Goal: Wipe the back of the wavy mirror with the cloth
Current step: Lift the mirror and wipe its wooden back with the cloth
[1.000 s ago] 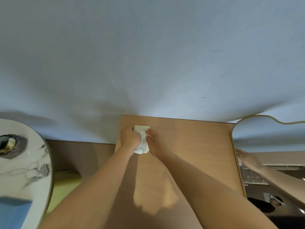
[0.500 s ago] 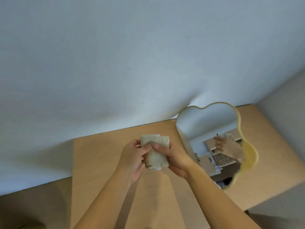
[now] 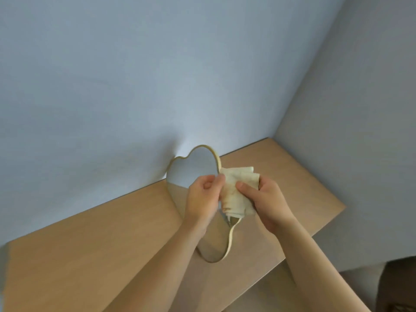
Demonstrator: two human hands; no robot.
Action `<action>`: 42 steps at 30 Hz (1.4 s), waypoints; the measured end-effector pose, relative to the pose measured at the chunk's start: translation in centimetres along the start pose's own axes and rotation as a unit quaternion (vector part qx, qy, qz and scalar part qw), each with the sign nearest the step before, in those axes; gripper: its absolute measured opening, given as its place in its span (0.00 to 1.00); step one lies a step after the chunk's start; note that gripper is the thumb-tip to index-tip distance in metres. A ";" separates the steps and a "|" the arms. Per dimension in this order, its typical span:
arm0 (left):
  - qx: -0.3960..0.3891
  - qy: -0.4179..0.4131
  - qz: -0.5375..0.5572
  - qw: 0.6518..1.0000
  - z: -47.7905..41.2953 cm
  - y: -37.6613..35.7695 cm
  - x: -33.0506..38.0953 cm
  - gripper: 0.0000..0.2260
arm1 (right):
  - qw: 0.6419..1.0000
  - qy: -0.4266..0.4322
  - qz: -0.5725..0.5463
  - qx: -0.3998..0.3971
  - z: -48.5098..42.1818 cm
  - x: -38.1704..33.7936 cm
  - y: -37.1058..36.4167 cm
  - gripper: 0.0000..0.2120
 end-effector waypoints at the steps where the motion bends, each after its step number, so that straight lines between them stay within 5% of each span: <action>1: 0.027 -0.008 -0.035 0.999 -0.7 -1.1 0.0 0.21 | 1.000 0.001 -0.010 0.006 -0.6 -0.1 1.7 0.08; 6: 0.092 -0.036 -0.267 0.959 -5.0 -6.5 -1.1 0.46 | 0.998 -0.023 -0.048 0.012 -3.0 1.0 8.1 0.11; 9: 0.104 -0.042 -0.300 0.947 -6.6 -8.4 -2.2 0.49 | 0.998 -0.044 -0.053 0.014 -3.7 2.4 10.1 0.13; 24: 0.145 -0.039 -0.148 0.977 -4.2 -2.8 -1.6 0.47 | 0.989 -0.098 -0.078 -0.072 -3.6 5.9 5.0 0.13; 38: 0.169 -0.027 0.092 0.981 1.2 17.9 -6.9 0.42 | 0.960 -0.174 -0.065 -0.210 5.9 11.6 -15.5 0.13; 42: 0.152 0.011 0.159 0.975 1.5 21.1 -9.5 0.39 | 0.968 -0.142 0.060 -0.198 8.0 13.0 -20.7 0.12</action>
Point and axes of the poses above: each hand's wrist, its own z-axis away from the middle knuckle, its own y-axis out of the back of the hand, x = y × z, the point moved 5 cm from there along -z, towards the middle knuckle, and after that the axes turned 7 degrees about y, right-handed, at the moved point
